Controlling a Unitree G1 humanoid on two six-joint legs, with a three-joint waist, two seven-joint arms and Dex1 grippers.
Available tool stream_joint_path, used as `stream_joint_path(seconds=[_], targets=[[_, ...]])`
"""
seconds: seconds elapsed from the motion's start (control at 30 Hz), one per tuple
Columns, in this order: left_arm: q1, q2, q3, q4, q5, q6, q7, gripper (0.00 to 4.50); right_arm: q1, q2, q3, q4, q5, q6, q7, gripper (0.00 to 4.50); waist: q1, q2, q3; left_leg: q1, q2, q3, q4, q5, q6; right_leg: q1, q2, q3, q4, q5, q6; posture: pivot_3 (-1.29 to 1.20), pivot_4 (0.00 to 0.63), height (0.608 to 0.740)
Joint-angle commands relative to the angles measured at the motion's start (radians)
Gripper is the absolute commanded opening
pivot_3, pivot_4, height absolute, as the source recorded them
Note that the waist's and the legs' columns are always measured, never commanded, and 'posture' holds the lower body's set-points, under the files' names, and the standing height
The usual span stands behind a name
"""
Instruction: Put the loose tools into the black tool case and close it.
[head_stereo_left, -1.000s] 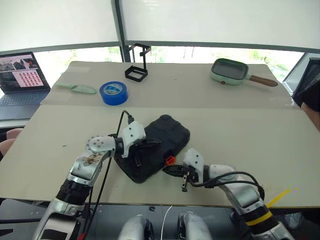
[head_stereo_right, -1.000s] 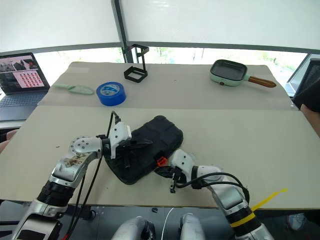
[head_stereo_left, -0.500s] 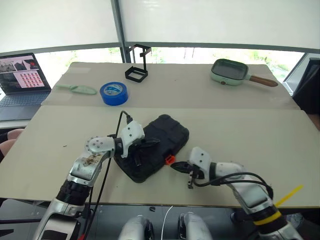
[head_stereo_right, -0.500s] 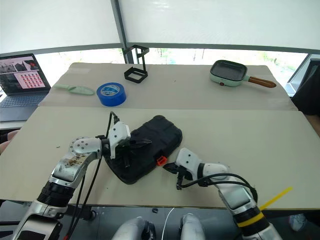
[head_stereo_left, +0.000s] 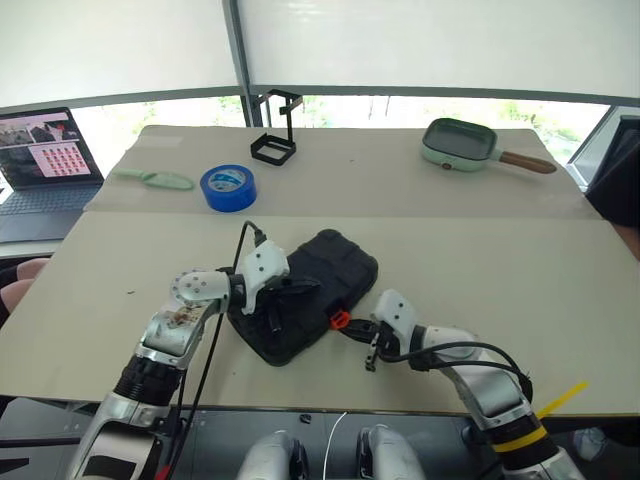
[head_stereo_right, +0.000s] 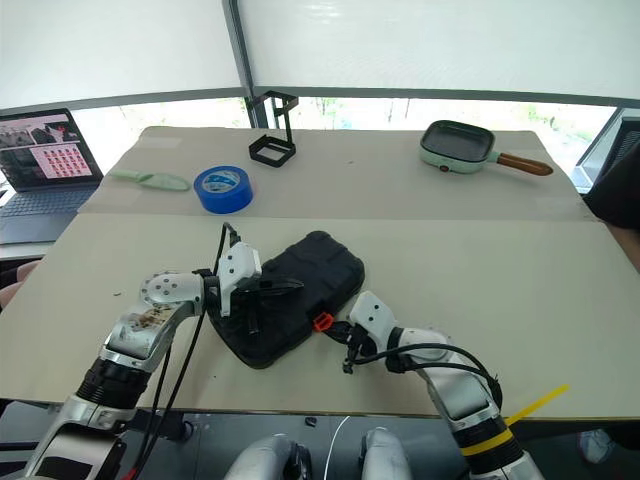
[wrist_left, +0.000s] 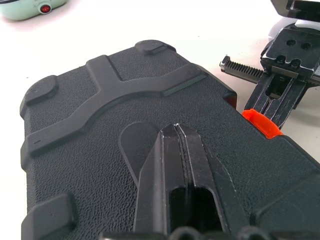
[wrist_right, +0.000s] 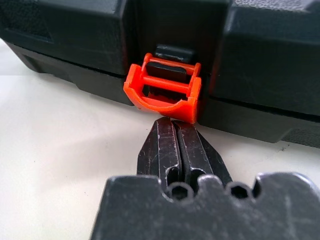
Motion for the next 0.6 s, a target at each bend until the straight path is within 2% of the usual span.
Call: stream_joint_path(seconds=[0.03, 0.27, 0.6], targets=[[0.066, 0.01, -0.067, 0.102, 0.048, 0.038, -0.012, 0.0, 0.004, 0.028, -0.079, -0.135, 0.116, 0.009, -0.005, 0.01, 0.001, 0.0, 0.0, 0.0, 0.0, 0.0, 0.0, 0.0, 0.0, 0.0, 0.0, 0.0, 0.0, 0.0, 0.0, 0.0, 0.15, 0.74], [0.064, 0.008, -0.075, 0.123, 0.053, 0.031, -0.021, 0.0, -0.001, 0.022, -0.149, -0.22, 0.197, 0.089, -0.02, 0.01, -0.002, 0.001, 0.001, -0.001, 0.0, 0.0, -0.001, 0.0, 0.0, -0.001, 0.0, 0.0, 0.0, 0.0, 0.0, 0.0, 0.15, 0.74], [0.071, 0.004, -0.075, 0.136, 0.055, 0.03, -0.022, 0.0, -0.023, 0.026, -0.121, -0.261, 0.261, 0.165, -0.013, 0.01, 0.002, 0.006, -0.003, 0.001, -0.001, -0.002, -0.006, 0.0, 0.0, -0.003, 0.0, 0.0, -0.004, -0.002, 0.002, 0.0, 0.15, 0.74]])
